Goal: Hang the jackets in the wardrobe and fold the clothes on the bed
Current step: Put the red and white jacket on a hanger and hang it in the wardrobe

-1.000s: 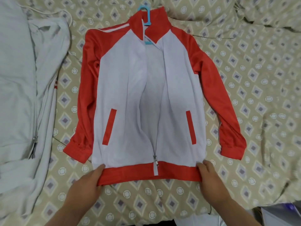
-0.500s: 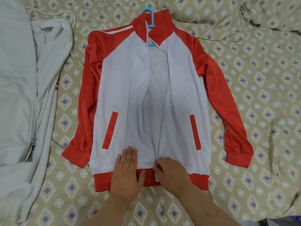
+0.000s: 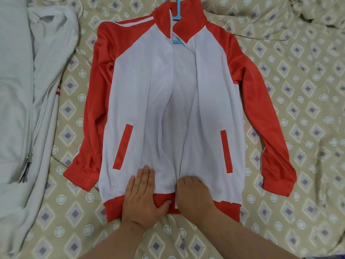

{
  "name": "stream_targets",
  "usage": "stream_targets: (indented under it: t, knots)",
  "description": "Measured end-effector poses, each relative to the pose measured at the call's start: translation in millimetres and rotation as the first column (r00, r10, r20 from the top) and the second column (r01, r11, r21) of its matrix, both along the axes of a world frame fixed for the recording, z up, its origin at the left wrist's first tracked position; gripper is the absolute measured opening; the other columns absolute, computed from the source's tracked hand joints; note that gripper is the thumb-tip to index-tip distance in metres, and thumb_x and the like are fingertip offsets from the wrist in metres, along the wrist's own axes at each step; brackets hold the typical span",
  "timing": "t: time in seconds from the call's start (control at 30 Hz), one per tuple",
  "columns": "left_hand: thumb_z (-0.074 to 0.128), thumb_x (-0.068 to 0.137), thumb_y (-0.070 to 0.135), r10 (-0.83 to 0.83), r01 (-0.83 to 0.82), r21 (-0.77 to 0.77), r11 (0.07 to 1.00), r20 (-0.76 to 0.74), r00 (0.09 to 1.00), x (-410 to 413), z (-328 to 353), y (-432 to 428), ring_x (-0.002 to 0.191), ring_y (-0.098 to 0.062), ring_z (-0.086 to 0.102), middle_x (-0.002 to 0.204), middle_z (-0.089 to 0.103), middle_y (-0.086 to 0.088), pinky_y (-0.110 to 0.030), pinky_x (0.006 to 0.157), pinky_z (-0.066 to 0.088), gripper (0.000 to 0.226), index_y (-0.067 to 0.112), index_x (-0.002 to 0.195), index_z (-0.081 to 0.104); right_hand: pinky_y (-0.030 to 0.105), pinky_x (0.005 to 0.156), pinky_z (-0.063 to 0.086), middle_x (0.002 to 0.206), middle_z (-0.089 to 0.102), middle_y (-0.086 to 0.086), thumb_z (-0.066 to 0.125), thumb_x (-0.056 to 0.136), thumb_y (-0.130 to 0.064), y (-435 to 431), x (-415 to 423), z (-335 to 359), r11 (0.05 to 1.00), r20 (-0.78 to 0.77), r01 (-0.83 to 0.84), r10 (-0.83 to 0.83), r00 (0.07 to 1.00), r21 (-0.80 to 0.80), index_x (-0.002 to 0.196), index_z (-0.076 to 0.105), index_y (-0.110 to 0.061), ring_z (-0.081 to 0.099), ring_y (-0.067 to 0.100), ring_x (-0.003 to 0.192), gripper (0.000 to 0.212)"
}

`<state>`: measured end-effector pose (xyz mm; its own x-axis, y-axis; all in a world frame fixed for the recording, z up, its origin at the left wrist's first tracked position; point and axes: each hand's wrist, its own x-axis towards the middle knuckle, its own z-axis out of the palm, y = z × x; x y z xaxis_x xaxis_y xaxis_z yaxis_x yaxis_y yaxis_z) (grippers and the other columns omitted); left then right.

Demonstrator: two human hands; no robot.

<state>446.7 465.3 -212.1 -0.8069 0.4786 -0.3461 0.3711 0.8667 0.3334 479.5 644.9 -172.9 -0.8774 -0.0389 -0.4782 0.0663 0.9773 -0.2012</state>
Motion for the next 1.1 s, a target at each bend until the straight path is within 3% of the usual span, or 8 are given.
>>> stream_targets:
  t: [0.13, 0.27, 0.4, 0.57, 0.73, 0.9, 1.03, 1.1]
  knots:
    - [0.053, 0.069, 0.073, 0.003, -0.003, -0.012, 1.000, -0.008, 1.000, 0.8, -3.3, -0.9, 0.143, -0.027, 0.035, 0.157, 0.031, -0.014, -0.042, 0.121, 0.015, 0.109, 0.005, 0.151, 0.033, 0.039, 0.091, 0.048, 0.112, 0.063, 0.012, 0.038, 0.098, -0.018, 14.2, -11.3, -5.2, 0.990, 0.088, -0.123, 0.129, 0.988, -0.068, 0.114, 0.055, -0.009, 0.060, 0.029, 0.099, 0.025]
    - [0.054, 0.067, 0.074, 0.001, -0.001, -0.036, 0.999, 0.007, 1.000, 0.9, -3.6, 0.1, 0.144, -0.026, 0.031, 0.158, 0.030, -0.013, -0.042, 0.121, 0.012, 0.111, 0.006, 0.152, 0.030, 0.038, 0.087, 0.050, 0.108, 0.063, 0.010, 0.044, 0.093, -0.011, 32.4, -25.5, 3.7, 0.976, -0.002, -0.157, 0.158, 0.987, -0.151, 0.113, 0.056, -0.010, 0.059, 0.026, 0.095, 0.024]
    - [0.055, 0.066, 0.075, 0.001, -0.001, -0.051, 0.999, -0.002, 1.000, 1.7, -3.5, -0.1, 0.146, -0.025, 0.026, 0.159, 0.025, -0.011, -0.041, 0.122, 0.009, 0.114, 0.008, 0.154, 0.025, 0.039, 0.062, 0.050, 0.086, 0.063, 0.013, 0.055, 0.079, 0.005, 54.1, -62.9, 16.3, 0.983, -0.145, -0.129, 0.110, 0.983, -0.129, 0.093, 0.063, -0.004, 0.060, 0.029, 0.075, 0.018]
    - [0.057, 0.065, 0.074, 0.001, -0.001, -0.049, 0.999, -0.004, 1.000, 1.5, -5.4, 0.5, 0.147, -0.025, 0.025, 0.160, 0.024, -0.011, -0.041, 0.123, 0.008, 0.115, 0.008, 0.154, 0.026, 0.042, 0.083, 0.046, 0.102, 0.056, 0.017, 0.043, 0.088, 0.002, 76.3, -124.0, 19.3, 0.995, -0.231, -0.090, 0.077, 0.970, -0.047, 0.106, 0.055, -0.003, 0.053, 0.033, 0.093, 0.022]
    - [0.057, 0.066, 0.075, -0.011, 0.008, -0.041, 0.999, -0.053, 0.999, 2.2, -7.0, -0.4, 0.147, -0.024, 0.023, 0.160, 0.023, -0.011, -0.040, 0.123, 0.007, 0.115, 0.006, 0.153, 0.026, 0.042, 0.076, 0.042, 0.101, 0.056, 0.020, 0.044, 0.094, -0.004, 112.7, -189.8, 18.3, 0.999, -0.325, 0.027, -0.014, 0.946, 0.034, 0.104, 0.053, -0.002, 0.052, 0.036, 0.092, 0.014]
    - [0.055, 0.070, 0.069, 0.011, -0.008, 0.044, 0.999, -0.078, 0.997, 1.1, 3.6, 1.8, 0.141, -0.024, 0.033, 0.154, 0.037, -0.013, -0.041, 0.118, 0.017, 0.101, 0.005, 0.146, 0.042, 0.039, 0.083, 0.042, 0.102, 0.058, 0.016, 0.041, 0.104, -0.025, 120.6, -199.8, 1.4, 0.987, -0.105, 0.114, -0.127, 0.986, -0.117, 0.101, 0.055, -0.005, 0.056, 0.033, 0.095, 0.025]
    - [0.052, 0.081, 0.054, 0.304, -0.256, 0.340, 0.905, -0.096, 0.948, -44.1, 23.0, 25.5, 0.112, -0.030, 0.056, 0.122, 0.062, -0.009, -0.037, 0.097, 0.036, 0.064, 0.011, 0.126, 0.057, 0.038, 0.088, 0.042, 0.107, 0.058, 0.017, 0.037, 0.105, -0.035, 122.4, -212.3, -6.0, 0.937, 0.093, 0.266, -0.250, 0.964, -0.228, 0.093, 0.053, -0.012, 0.056, 0.033, 0.100, 0.031]
    - [0.053, 0.081, 0.049, 0.358, -0.272, 0.411, 0.870, -0.150, 0.922, -86.5, 29.5, 57.3, 0.118, -0.032, 0.052, 0.127, 0.059, -0.015, -0.040, 0.102, 0.035, 0.065, 0.003, 0.127, 0.057, 0.036, 0.086, 0.041, 0.106, 0.058, 0.015, 0.037, 0.105, -0.035, 126.1, -218.4, -5.4, 0.937, 0.135, 0.265, -0.239, 0.962, -0.229, 0.091, 0.053, -0.014, 0.056, 0.031, 0.099, 0.030]
